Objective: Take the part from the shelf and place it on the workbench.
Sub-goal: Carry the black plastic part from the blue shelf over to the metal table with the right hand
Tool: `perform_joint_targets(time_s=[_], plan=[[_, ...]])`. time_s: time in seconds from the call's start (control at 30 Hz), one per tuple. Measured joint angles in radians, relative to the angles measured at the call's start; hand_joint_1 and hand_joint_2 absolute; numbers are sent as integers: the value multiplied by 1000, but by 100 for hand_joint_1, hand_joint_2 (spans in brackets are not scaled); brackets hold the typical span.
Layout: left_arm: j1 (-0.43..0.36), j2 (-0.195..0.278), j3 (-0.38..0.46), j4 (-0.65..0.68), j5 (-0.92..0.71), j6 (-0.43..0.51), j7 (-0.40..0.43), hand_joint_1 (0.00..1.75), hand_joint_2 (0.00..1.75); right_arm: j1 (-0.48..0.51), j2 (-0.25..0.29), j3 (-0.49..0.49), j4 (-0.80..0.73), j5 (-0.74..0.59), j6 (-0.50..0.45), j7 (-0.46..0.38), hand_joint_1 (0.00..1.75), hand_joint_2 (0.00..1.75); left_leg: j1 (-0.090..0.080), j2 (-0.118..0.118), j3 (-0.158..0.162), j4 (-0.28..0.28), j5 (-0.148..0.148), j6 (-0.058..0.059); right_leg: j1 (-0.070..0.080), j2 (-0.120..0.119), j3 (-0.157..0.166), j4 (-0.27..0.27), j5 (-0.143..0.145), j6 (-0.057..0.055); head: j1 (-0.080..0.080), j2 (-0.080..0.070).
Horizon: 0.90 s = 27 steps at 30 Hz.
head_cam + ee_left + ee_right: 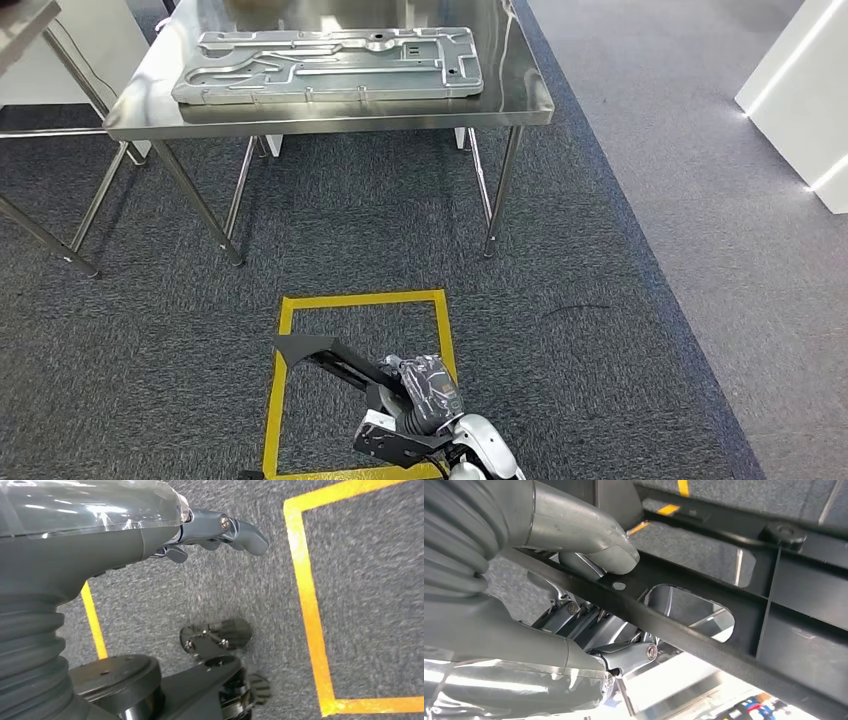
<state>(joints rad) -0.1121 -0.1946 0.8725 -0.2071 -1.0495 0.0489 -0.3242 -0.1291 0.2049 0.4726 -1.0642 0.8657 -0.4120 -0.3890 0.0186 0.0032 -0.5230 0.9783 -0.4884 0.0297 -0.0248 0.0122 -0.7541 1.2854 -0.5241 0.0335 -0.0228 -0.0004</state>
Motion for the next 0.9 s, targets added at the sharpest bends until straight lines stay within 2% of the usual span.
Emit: perform_joint_targets(time_s=[0.03,0.07,0.1,0.13,0.17,0.2,0.27,0.3,0.33,0.37,0.4,0.43,0.47,0.5,0.53,0.57,0.6,0.63,0.67,0.7,0.73,0.77,0.8,0.83,0.87,0.9], plan=[[2,0,1,0,-1,-3,3,0,175,3,0,0,0,1,0,0,175,175,6,0,8,1,-6,-9,-7,-3,-1,-12,18,8,0,0],[4,0,1,0,-1,-5,6,0,175,5,0,0,0,2,0,1,175,175,14,0,18,3,-14,-18,-14,-6,15,-54,49,17,0,0],[4,0,1,0,-1,-8,8,0,175,6,-1,0,0,4,0,2,175,175,23,0,30,7,-24,-30,-24,-11,45,-122,85,30,0,0],[4,1,1,0,-2,-11,9,0,175,7,-1,0,0,6,0,3,175,175,29,0,39,12,-35,-43,-27,-14,71,-179,105,40,0,0],[2,3,1,0,-4,-14,10,0,175,9,-1,0,0,8,0,5,175,175,32,1,45,15,-46,-57,-28,-17,89,-218,107,37,0,0],[1,4,1,0,-6,-15,11,0,175,12,-1,0,-2,11,1,8,175,175,33,3,52,14,-56,-70,-26,-17,98,-238,103,29,0,0],[-1,5,1,0,-10,-17,13,0,175,19,-2,0,-6,17,2,12,175,175,34,5,64,15,-59,-89,-20,-11,106,-234,77,-7,-1,0],[-3,5,1,0,-11,-18,14,0,175,24,-2,0,-9,21,1,15,175,175,37,5,61,34,-47,-95,-19,-7,116,-235,71,-17,0,0],[-6,5,1,0,-12,-19,14,0,175,26,-2,0,-13,26,1,18,175,175,39,5,41,78,-26,-98,-17,-5,130,-238,61,-26,-1,0],[-9,5,1,0,-12,-21,15,0,175,26,-2,0,-16,35,0,23,175,175,39,5,2,141,-8,-99,-14,-3,148,-242,51,-33,-1,0],[-11,5,1,0,-12,-23,16,0,175,27,-2,0,-19,50,-2,32,175,175,38,5,-48,212,-2,-96,-11,-3,167,-249,40,-40,-1,0],[-10,5,1,0,-13,-26,17,0,175,27,-3,0,-21,78,-4,48,175,175,33,5,-100,276,-18,-92,-6,-2,189,-256,27,-45,-1,0],[-6,5,1,0,-15,-30,18,0,175,24,-6,0,-25,116,-2,71,175,175,27,5,-147,317,-56,-87,-1,1,212,-263,15,-50,-1,0],[-3,5,1,0,-17,-34,19,0,175,18,-13,0,-32,162,9,97,175,175,20,5,-183,331,-106,-79,4,5,238,-271,2,-54,-1,0],[0,5,1,0,-20,-38,21,0,175,4,-23,0,-41,208,30,121,175,175,12,4,-209,322,-150,-69,11,9,264,-278,-12,-56,-1,0],[1,5,1,0,-22,-41,23,0,175,-16,-38,0,-52,241,63,137,175,175,3,3,-226,289,-169,-56,18,14,291,-285,-26,-59,-1,0],[2,5,1,0,-23,-44,26,0,175,-41,-55,0,-61,262,96,146,175,175,-8,0,-235,238,-144,-37,25,18,318,-292,-42,-61,-1,0],[3,7,1,0,-23,-45,28,0,175,-64,-72,0,-66,270,123,149,175,175,-20,-6,-239,176,-65,-16,30,21,341,-299,-58,-63,-1,0],[6,9,1,0,-23,-47,30,0,175,-86,-88,-1,-69,271,144,148,175,175,-33,-17,-238,118,36,3,34,27,365,-304,-76,-62,0,0],[8,12,1,0,-24,-48,32,0,175,-106,-101,-1,-70,269,157,146,175,175,-43,-26,-232,80,120,14,36,32,384,-311,-92,-59,0,0],[7,14,1,0,-26,-49,34,0,175,-127,-113,-1,-69,264,169,141,175,175,-50,-32,-224,59,172,20,36,38,400,-315,-102,-56,0,0],[4,14,1,0,-27,-50,35,0,175,-156,-127,2,-65,252,183,129,175,175,-55,-35,-214,55,179,22,37,42,408,-307,-101,-49,0,0],[-3,13,1,0,-29,-51,36,0,175,-194,-144,9,-55,232,195,113,175,175,-54,-31,-201,52,166,24,35,41,396,-276,-85,-44,0,0],[-11,12,1,0,-30,-50,36,0,175,-240,-165,20,-35,204,205,92,175,175,-52,-29,-188,44,156,29,34,34,366,-218,-56,-39,0,0],[-17,12,1,0,-30,-50,35,0,175,-291,-187,35,-8,171,212,71,175,175,-50,-28,-172,36,146,35,33,24,316,-144,-30,-33,0,0],[-20,12,1,0,-29,-50,35,0,175,-338,-208,49,22,142,216,53,175,175,-47,-27,-154,29,134,38,31,14,260,-70,-22,-27,0,0]])
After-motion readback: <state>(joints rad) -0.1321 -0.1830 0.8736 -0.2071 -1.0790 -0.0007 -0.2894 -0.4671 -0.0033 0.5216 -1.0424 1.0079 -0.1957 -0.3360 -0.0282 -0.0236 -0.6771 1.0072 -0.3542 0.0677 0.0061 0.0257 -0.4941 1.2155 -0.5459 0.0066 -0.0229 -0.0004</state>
